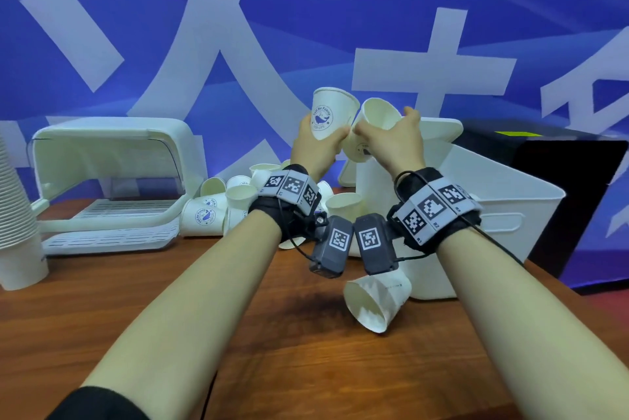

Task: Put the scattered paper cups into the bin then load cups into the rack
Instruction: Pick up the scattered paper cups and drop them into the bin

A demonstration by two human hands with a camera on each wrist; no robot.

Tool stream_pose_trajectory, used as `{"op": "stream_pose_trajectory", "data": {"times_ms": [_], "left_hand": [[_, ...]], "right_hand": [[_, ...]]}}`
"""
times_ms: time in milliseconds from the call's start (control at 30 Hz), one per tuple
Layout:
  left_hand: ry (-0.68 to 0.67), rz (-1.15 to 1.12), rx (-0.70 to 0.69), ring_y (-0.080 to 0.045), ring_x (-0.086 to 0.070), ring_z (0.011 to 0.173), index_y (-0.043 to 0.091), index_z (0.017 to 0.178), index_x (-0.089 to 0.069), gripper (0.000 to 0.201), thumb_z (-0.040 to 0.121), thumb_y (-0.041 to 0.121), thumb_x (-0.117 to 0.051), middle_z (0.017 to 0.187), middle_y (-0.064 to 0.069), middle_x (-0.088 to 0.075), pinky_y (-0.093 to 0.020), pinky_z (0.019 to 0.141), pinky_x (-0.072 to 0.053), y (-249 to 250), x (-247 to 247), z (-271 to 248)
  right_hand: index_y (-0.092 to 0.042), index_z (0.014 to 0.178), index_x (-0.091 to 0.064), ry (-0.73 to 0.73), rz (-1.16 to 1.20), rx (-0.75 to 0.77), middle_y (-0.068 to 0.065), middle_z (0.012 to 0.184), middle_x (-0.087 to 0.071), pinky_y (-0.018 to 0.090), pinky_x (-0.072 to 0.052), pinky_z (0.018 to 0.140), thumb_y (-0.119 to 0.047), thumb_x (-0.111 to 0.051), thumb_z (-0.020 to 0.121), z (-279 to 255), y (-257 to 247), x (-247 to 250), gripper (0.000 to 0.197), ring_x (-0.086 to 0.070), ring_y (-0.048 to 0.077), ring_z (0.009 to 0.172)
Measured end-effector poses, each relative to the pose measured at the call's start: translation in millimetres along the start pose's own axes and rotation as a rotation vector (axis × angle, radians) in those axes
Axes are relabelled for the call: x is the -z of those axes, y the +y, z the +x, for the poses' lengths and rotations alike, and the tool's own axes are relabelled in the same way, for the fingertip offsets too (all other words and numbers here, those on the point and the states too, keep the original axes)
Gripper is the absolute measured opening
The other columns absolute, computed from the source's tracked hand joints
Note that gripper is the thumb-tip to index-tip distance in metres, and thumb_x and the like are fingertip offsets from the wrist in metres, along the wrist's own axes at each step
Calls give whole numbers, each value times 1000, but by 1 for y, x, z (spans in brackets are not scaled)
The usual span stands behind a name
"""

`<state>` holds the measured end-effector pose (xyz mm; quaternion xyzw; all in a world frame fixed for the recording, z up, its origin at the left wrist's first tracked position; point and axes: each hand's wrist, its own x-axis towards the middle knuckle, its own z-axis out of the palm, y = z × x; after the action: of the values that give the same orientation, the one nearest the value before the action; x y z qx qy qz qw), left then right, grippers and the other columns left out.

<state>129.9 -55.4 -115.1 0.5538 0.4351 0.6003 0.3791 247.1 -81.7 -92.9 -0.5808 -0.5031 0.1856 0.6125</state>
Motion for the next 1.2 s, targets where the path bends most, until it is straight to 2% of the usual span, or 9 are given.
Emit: {"op": "stream_pose_trajectory", "data": {"times_ms": [100,233,300,400,533,667,800,967,1200], "left_hand": [[-61,14,47,-25,-63,101,15,127,-39,80,56,42,-63,120,-11,-59,-38,78,-57,6,-18,-1],[-135,71,57,-33,-55,111,18,136,-18,90,58,35,-60,131,-13,-36,-48,93,-50,10,-42,-11],[-180,150,36,-32,-56,110,18,139,-18,90,66,41,-66,131,-11,-32,-46,94,-49,12,-52,-14],[-228,234,38,-26,-54,104,23,145,-23,79,82,46,-66,134,-9,-29,-36,98,-46,7,-64,-9],[-298,366,-8,-26,-52,106,32,146,-24,75,83,44,-64,137,-11,-32,-37,95,-46,4,-77,-12],[-430,449,-27,-22,-56,91,28,146,-23,78,79,39,-61,132,-15,-41,-27,71,-49,4,-89,-18],[-467,517,-38,-24,-54,99,19,142,-34,66,83,36,-59,133,-13,-43,-29,79,-47,1,-91,-17],[-496,595,-56,-24,-43,133,17,144,-41,57,92,38,-54,151,-7,-37,-34,108,-36,-6,-89,-15],[-474,486,-66,-17,-51,125,17,135,-51,39,98,25,-45,139,0,-53,-25,96,-39,-8,-83,-17]], "right_hand": [[-4,129,-42,48,38,-44,5,108,-61,35,-52,86,-36,-74,64,6,0,13,79,-63,23,100],[-8,118,-57,79,30,-86,3,102,-69,39,-56,84,-53,-68,43,21,16,30,88,-67,21,91],[-6,119,-58,110,23,-120,2,98,-68,39,-56,84,-53,-68,46,21,17,41,87,-67,21,91],[-1,129,-45,106,48,-216,-4,87,-50,41,-53,92,-36,-69,74,24,21,55,69,-61,23,103],[2,137,-35,97,45,-292,4,110,-35,41,-55,89,-30,-66,83,31,35,69,71,-56,27,113],[4,135,-32,58,-20,-288,8,119,-29,43,-52,95,-29,-63,85,32,41,74,67,-58,26,102],[3,136,-31,29,-12,-283,5,119,-32,43,-49,98,-28,-63,85,35,44,72,68,-58,27,107],[-1,136,-38,-10,6,-282,7,124,-51,40,-50,97,-31,-65,79,35,45,68,70,-56,19,98],[-6,126,-54,-26,-48,-229,8,124,-58,43,-49,98,-32,-64,76,31,41,66,57,-58,23,108]]}}
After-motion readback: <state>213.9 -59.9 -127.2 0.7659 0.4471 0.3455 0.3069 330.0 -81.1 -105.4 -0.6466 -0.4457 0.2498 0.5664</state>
